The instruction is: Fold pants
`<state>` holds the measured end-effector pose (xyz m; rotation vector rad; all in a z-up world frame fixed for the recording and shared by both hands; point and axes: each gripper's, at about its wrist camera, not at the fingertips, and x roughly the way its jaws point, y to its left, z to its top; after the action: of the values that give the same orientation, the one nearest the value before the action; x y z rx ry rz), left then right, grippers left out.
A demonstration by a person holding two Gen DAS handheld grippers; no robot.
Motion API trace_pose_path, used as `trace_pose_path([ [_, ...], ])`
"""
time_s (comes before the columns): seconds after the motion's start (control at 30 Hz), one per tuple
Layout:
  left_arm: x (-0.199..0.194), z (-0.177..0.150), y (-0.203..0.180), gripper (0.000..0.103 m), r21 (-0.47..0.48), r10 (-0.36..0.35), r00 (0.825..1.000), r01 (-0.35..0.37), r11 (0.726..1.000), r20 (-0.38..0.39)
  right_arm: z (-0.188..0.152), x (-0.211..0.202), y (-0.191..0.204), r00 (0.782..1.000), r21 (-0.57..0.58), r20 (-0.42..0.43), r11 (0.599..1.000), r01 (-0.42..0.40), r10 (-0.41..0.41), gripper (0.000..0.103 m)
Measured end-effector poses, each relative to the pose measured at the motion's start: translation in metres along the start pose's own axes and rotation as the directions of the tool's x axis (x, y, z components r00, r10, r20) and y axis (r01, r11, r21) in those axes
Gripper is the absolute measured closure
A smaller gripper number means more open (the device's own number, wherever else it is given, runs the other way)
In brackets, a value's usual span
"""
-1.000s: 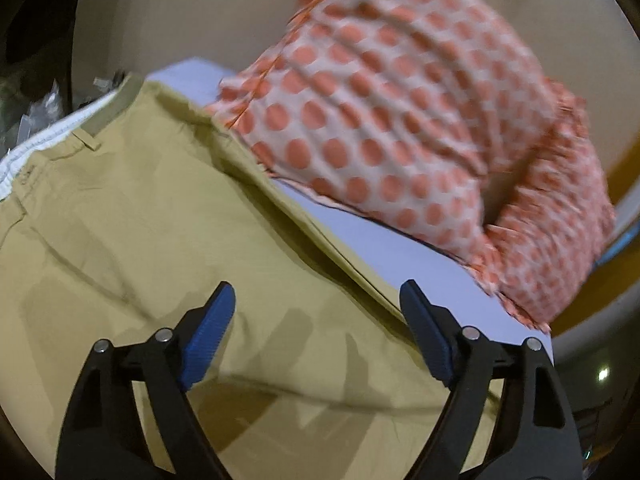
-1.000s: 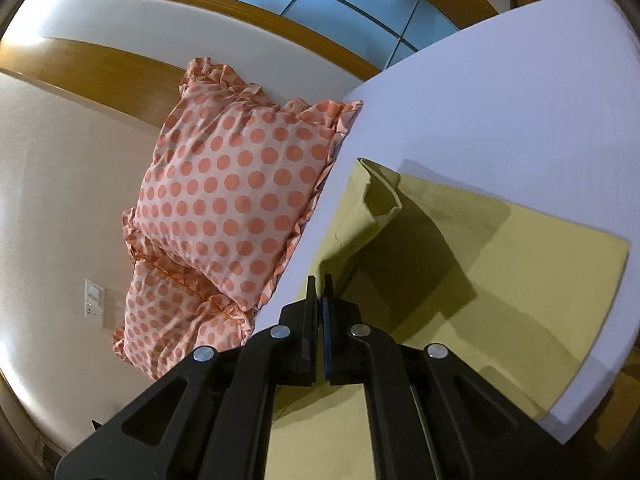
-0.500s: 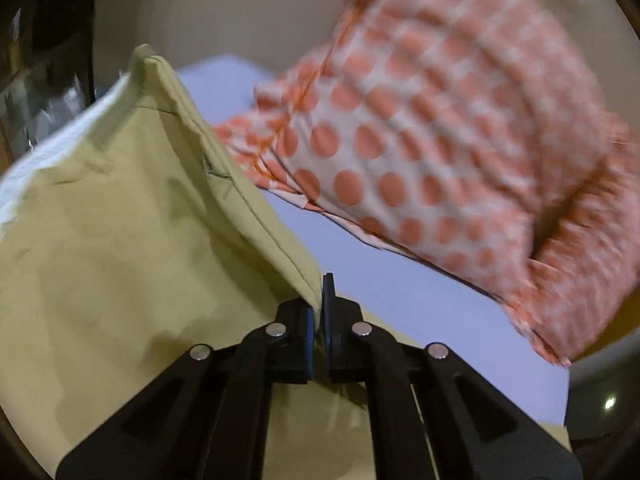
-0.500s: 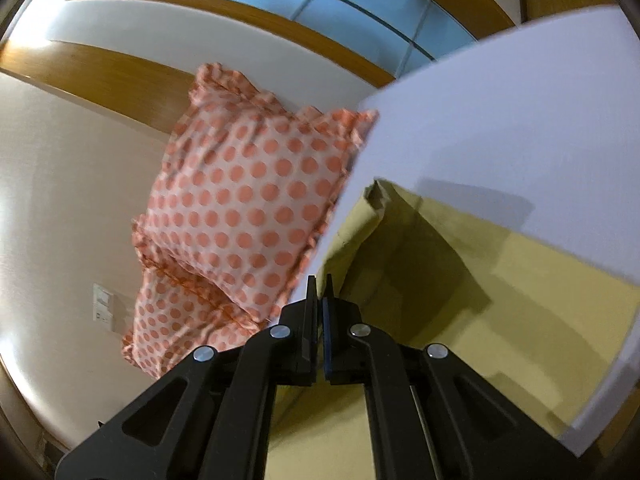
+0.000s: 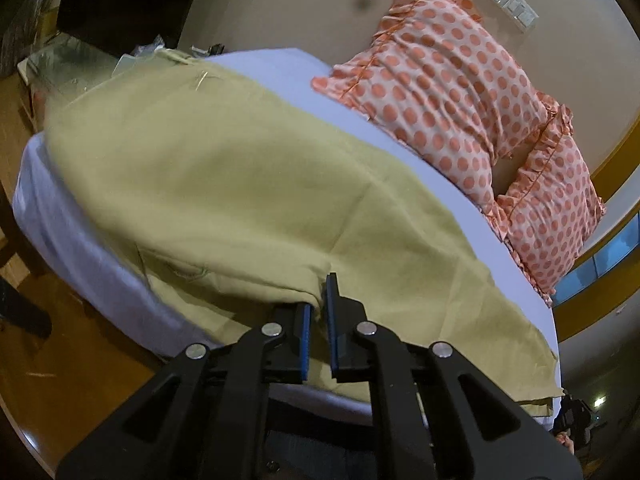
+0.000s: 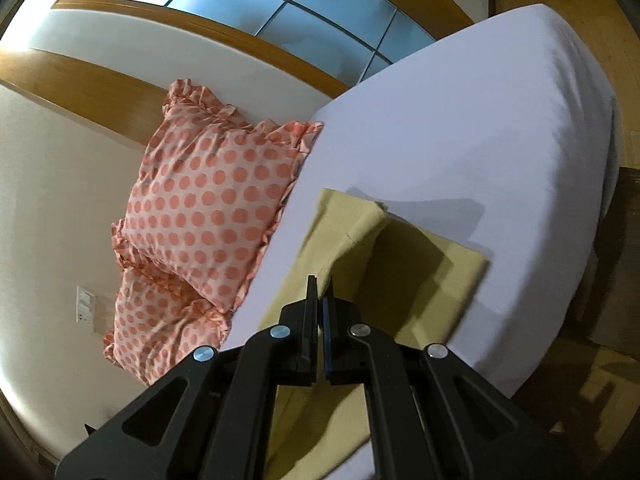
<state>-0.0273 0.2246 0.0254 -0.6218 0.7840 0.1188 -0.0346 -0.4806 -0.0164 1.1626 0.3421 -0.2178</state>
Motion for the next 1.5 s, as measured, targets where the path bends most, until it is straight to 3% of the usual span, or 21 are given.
trace_pose_path([
  [0.33,0.006,-0.012,0.011,0.098,-0.015,-0.047,0.999,0.047,0.999,-0.012,-0.007,-0.009,-0.016,0.999,-0.001,-0.006,0.999,0.035,-0.035,0.101],
  [0.47,0.006,-0.016,0.017,0.098,-0.014,-0.064,0.998,0.063,0.998,-0.023,-0.011,-0.016,-0.018,0.995,-0.028,-0.012,0.995,0.101,-0.101,0.101],
  [0.5,0.006,-0.017,0.018,0.098,-0.011,-0.065,0.998,0.064,0.998,-0.022,-0.011,-0.019,-0.018,0.993,-0.036,-0.007,0.993,0.115,-0.115,0.098],
  [0.53,0.005,-0.018,0.018,0.096,-0.003,-0.065,0.998,0.065,0.998,-0.019,-0.012,-0.026,-0.017,0.989,-0.047,0.015,0.988,0.146,-0.145,0.088],
  [0.57,0.003,-0.02,0.018,0.094,0.011,-0.062,0.998,0.062,0.998,-0.013,-0.011,-0.032,-0.016,0.985,-0.052,0.04,0.984,0.17,-0.168,0.069],
  [0.63,-0.003,-0.024,0.018,0.092,0.029,-0.071,0.997,0.071,0.997,0.001,-0.009,-0.045,-0.016,0.974,-0.077,0.118,0.976,0.202,-0.193,0.052],
  [0.77,-0.012,-0.032,0.019,0.079,0.038,-0.104,0.994,0.103,0.994,0.024,-0.003,-0.039,-0.021,0.968,-0.082,0.129,0.97,0.227,-0.215,0.052],
  [0.9,-0.024,-0.039,0.027,0.072,0.016,-0.114,0.992,0.114,0.993,0.06,-0.011,-0.027,-0.014,0.972,-0.155,0.131,0.965,0.213,-0.194,0.055],
  [0.93,-0.025,-0.04,0.03,0.069,0.007,-0.111,0.991,0.111,0.994,0.067,-0.015,-0.026,-0.012,0.973,-0.171,0.128,0.963,0.21,-0.19,0.065],
  [0.97,-0.028,-0.041,0.033,0.069,-0.004,-0.107,0.991,0.108,0.994,0.077,-0.019,-0.021,-0.012,0.981,-0.184,0.096,0.966,0.183,-0.167,0.079],
  [1.03,-0.033,-0.042,0.042,0.069,-0.036,-0.1,0.989,0.105,0.994,0.108,-0.025,-0.014,-0.014,0.989,-0.184,0.055,0.972,0.142,-0.134,0.086],
  [1.1,-0.038,-0.04,0.053,0.067,-0.076,-0.088,0.985,0.1,0.992,0.148,-0.031,-0.011,-0.01,0.987,-0.232,0.078,0.96,0.155,-0.14,0.097],
  [1.2,-0.041,-0.038,0.065,0.063,-0.115,-0.069,0.983,0.089,0.989,0.169,-0.033,-0.009,0.001,0.99,-0.283,0.094,0.95,0.13,-0.107,0.098],
  [1.33,-0.043,-0.038,0.069,0.054,-0.121,-0.069,0.98,0.093,0.988,0.186,-0.037,-0.001,0.062,0.998,-0.386,0.05,0.922,-0.016,0.038,0.098],
  [1.43,-0.043,-0.039,0.063,0.048,-0.103,-0.073,0.978,0.095,0.99,0.195,-0.065,0.017,0.135,0.977,-0.475,-0.096,0.854,-0.212,0.19,0.098],
  [1.5,-0.045,-0.039,0.058,0.046,-0.084,-0.068,0.977,0.086,0.993,0.2,-0.103,0.029,0.184,0.928,-0.517,-0.247,0.772,-0.369,0.278,0.098],
])
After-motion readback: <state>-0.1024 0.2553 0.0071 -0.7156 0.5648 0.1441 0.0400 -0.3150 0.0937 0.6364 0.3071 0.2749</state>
